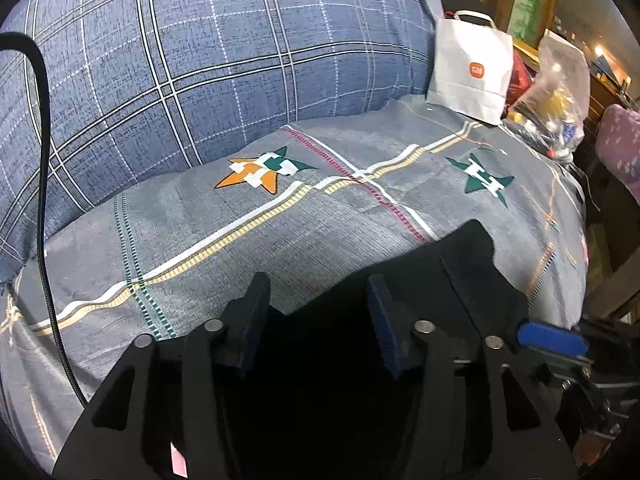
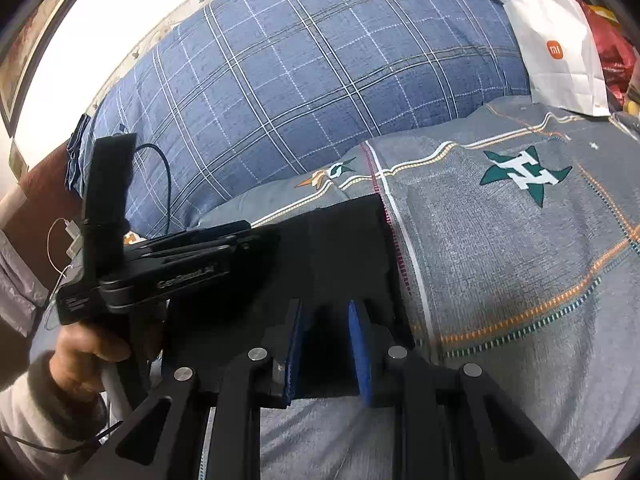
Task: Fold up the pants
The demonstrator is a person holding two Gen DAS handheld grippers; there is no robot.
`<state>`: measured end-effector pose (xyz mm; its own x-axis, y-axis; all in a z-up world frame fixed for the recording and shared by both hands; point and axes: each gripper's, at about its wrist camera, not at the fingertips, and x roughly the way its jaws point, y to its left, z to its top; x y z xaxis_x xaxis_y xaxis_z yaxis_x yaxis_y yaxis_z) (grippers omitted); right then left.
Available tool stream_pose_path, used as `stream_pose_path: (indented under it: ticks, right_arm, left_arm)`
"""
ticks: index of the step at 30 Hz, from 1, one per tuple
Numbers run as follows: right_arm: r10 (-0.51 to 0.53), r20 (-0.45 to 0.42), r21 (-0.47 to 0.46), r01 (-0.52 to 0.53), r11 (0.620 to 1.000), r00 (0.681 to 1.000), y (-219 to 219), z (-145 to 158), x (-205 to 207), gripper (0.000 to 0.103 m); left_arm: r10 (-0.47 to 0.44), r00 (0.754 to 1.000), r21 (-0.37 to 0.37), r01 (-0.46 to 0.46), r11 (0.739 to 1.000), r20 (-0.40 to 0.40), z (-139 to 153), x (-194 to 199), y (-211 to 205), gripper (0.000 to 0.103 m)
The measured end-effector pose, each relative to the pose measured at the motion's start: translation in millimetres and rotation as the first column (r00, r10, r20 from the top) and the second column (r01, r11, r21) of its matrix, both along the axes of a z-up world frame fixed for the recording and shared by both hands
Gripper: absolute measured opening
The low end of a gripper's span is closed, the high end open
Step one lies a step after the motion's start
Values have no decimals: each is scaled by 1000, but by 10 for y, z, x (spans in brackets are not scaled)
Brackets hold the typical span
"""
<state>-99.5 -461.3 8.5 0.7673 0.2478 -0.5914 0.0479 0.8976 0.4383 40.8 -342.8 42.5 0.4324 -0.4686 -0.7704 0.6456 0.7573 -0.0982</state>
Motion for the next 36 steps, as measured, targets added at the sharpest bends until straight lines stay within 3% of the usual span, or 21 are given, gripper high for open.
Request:
stream_pose_path:
  ticks: [2, 4, 8, 13, 16, 26, 36]
  right_arm:
    - [5, 6, 6, -5, 1000, 1000, -12, -27, -15, 22]
    - [9, 7, -7, -9, 1000, 1000, 6, -28, -37, 22]
    - [14, -1, -40, -14, 999, 1000, 41, 59, -47, 23]
    - [10, 32, -86, -7, 996, 999, 68, 250, 32, 35]
    - [10, 28, -132, -6, 991, 1000, 85, 281, 174, 35]
    - [23, -29, -176, -28, 984, 999, 62, 127, 625, 35]
    - [42, -34, -182, -48, 982, 999, 83, -1, 787, 44]
  left_arm:
    - [18, 1000, -18, -18, 1000, -15, -15, 56, 26, 63]
    - [26, 999, -45, -28, 999, -40, -2, 77, 72, 63]
    - [28, 1000, -33, -29, 999, -6, 112, -46, 164, 63]
    - [45, 999, -47, -44, 998, 16, 278, -182, 325, 63]
    - [75, 997, -68, -74, 995, 15, 353, -245, 428, 63]
    - [141, 990, -28, -141, 990, 6, 158, -219, 459, 63]
    - [145, 989, -31, -145, 989, -12, 41, -94, 400, 65]
